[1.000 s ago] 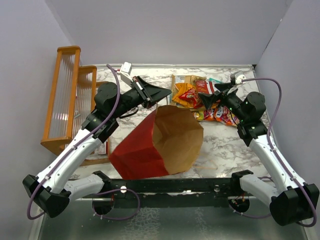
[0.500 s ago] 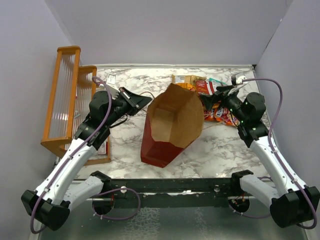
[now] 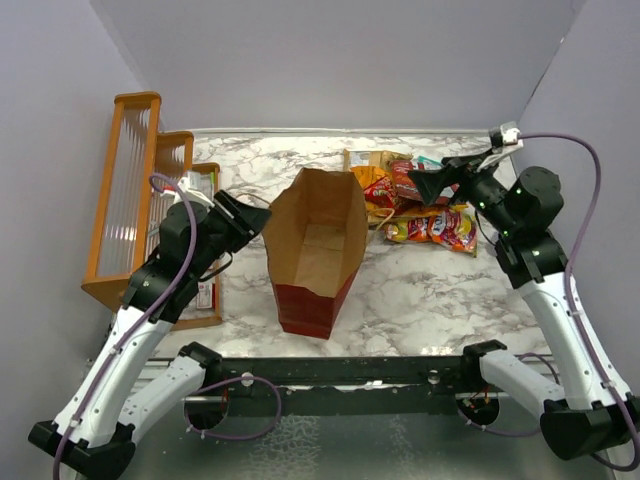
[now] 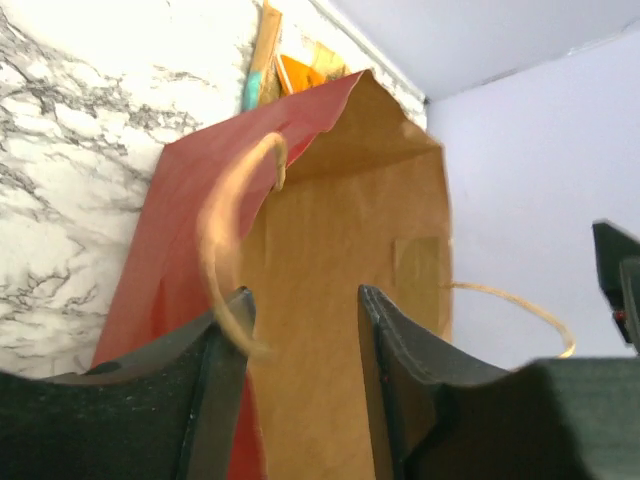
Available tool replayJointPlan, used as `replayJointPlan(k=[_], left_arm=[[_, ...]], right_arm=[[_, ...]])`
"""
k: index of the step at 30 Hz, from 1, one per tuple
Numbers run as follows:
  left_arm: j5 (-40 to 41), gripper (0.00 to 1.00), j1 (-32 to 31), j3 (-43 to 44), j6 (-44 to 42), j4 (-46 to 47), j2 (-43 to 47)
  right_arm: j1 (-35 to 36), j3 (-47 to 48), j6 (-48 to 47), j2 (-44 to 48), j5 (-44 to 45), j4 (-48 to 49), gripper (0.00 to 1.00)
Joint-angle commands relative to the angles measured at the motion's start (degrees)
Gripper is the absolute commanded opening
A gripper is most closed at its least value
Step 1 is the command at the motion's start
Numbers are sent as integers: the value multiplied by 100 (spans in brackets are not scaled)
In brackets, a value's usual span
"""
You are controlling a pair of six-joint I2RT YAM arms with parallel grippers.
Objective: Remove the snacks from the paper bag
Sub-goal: Adjust the paper bag at the center of the board, then reset both arms
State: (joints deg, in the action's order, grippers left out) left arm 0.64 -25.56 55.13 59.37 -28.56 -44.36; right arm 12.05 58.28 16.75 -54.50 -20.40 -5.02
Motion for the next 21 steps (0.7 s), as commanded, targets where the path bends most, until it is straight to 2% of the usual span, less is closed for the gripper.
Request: replayJointPlan(k=[1, 3, 6, 7, 12, 18, 21], left_arm=[[919, 59, 25, 641, -629, -580, 188], [1132, 71, 23, 841, -753, -790, 228], [1412, 97, 23, 1116, -874, -1103, 323], [1504, 99, 25, 1201, -921, -1199, 354], [1975, 99, 25, 1848, -1537, -1521, 459], [1911, 99, 25, 3087, -3355, -1075, 337], [1813, 99, 21, 3583, -3969, -892, 270]], right_arm=[[25, 802, -224, 241, -151, -1146, 99], [25, 1103, -248, 232, -58, -1526, 99], [25, 1630, -302, 187, 204, -2084, 99], [25, 1762, -331, 178, 276, -2233, 99], [25, 2326, -437, 395, 540, -2677, 99], [25, 2885, -666, 902, 664, -2873, 99], [25, 3105, -831, 988, 826, -2949, 99]])
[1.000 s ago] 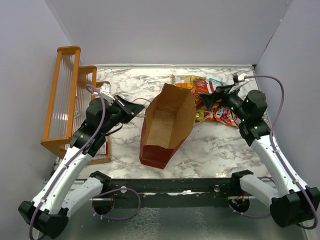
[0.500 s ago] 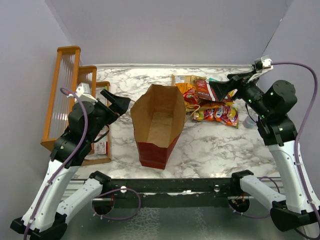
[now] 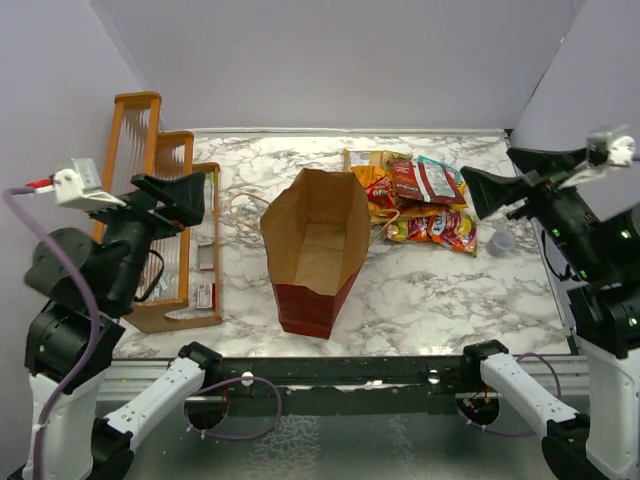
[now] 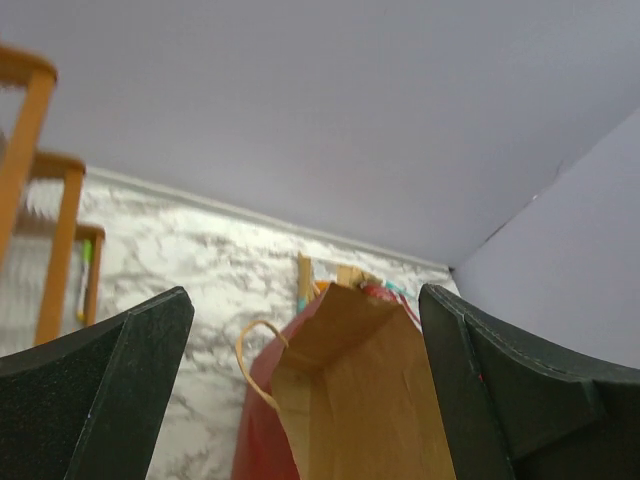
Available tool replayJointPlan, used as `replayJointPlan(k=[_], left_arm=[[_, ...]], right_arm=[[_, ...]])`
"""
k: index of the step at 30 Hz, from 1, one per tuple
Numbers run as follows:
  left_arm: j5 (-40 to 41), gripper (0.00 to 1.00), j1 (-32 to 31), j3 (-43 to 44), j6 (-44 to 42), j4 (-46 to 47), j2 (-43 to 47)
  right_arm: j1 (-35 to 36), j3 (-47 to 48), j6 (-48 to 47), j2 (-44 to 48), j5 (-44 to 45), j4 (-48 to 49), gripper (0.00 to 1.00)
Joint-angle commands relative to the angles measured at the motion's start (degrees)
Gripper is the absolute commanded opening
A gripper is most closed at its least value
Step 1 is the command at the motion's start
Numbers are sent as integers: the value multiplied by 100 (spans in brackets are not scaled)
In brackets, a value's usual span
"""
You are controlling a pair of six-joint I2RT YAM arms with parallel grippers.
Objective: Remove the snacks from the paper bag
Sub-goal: Reset both arms
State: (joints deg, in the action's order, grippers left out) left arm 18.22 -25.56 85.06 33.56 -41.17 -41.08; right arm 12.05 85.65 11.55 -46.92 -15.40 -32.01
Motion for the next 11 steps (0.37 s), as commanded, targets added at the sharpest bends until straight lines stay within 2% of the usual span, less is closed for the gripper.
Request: replayJointPlan(k=[1, 11], left_arm=[[17, 99, 22, 692, -1548, 444, -55], [-96, 99, 15, 713, -2126, 925, 301]], right_arm=[[25, 424, -360, 228, 364, -279, 99], [25, 426, -317, 236, 534, -446, 99]])
